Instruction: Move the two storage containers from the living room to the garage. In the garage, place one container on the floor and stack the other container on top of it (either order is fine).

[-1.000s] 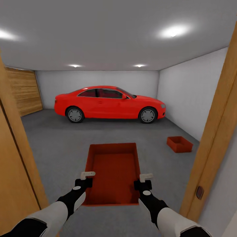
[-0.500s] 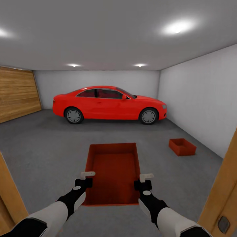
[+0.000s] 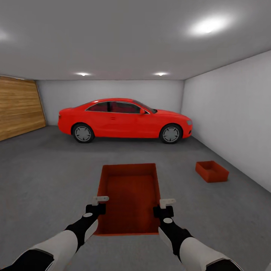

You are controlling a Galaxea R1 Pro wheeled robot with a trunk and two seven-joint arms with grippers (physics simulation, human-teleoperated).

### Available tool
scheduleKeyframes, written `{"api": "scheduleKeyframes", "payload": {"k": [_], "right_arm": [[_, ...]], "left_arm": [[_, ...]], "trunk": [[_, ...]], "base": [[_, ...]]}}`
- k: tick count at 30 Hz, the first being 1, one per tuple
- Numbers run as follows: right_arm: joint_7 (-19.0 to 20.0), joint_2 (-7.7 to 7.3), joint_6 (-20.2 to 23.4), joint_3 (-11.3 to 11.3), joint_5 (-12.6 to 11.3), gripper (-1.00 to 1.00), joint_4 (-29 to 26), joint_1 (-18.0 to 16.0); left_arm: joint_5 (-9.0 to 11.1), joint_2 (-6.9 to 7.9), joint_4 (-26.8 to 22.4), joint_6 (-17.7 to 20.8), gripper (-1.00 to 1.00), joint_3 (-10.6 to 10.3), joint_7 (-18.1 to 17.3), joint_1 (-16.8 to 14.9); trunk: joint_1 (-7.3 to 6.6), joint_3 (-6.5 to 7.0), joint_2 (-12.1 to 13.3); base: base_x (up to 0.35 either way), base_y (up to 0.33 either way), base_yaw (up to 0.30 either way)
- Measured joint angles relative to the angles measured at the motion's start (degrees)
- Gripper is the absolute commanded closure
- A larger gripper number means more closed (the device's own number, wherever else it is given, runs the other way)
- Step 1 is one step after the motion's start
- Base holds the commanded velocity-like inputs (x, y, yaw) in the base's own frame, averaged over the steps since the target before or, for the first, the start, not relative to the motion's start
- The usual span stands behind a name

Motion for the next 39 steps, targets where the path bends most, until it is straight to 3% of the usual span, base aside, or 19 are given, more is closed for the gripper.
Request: {"api": "scheduleKeyframes", "payload": {"k": [39], "right_arm": [[0.0, 0.04, 0.0, 0.0, 0.0, 1.0, 0.0, 0.0]], "left_arm": [[0.0, 0.04, 0.0, 0.0, 1.0, 0.0, -0.1, 0.0]], "trunk": [[0.0, 0.0, 0.0]], "base": [[0.321, 0.0, 0.0]]}}
